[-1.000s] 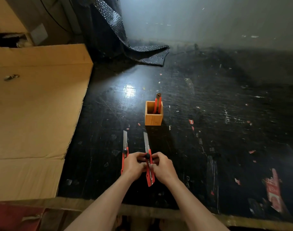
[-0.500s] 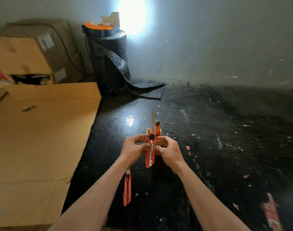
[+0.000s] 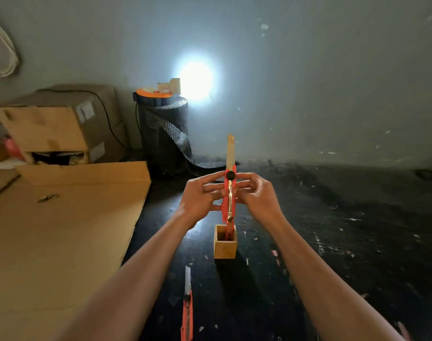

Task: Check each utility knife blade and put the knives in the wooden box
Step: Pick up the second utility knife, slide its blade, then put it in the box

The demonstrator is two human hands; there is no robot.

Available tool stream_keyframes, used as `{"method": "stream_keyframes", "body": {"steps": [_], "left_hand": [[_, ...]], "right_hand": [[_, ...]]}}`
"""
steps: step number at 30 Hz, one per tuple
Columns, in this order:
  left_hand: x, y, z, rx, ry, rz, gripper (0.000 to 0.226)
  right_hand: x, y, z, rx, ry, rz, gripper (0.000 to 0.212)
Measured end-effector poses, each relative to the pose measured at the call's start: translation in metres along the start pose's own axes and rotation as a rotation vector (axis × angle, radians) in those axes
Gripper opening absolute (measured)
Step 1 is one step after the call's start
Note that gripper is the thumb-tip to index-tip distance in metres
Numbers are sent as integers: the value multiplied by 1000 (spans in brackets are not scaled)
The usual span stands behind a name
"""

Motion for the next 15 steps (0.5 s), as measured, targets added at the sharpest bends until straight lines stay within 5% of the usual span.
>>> {"method": "stream_keyframes", "body": {"steps": [8, 15], "left_hand": [[-1, 3, 20, 20, 76, 0, 45], [0, 1, 24, 27, 52, -3, 45]], "right_hand": [[-11, -3, -37, 283, -192, -11, 25], [-7, -8, -38, 269, -176, -15, 24]]}}
Point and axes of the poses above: each hand's wrist, its own x-axis away from the middle knuckle, its own y-axis out of the palm, z = x × y, the point moved 2 cm from there along -x, towards the middle knuckle, and after that the axes turned 10 degrees about -x, right-handed, at the moved point
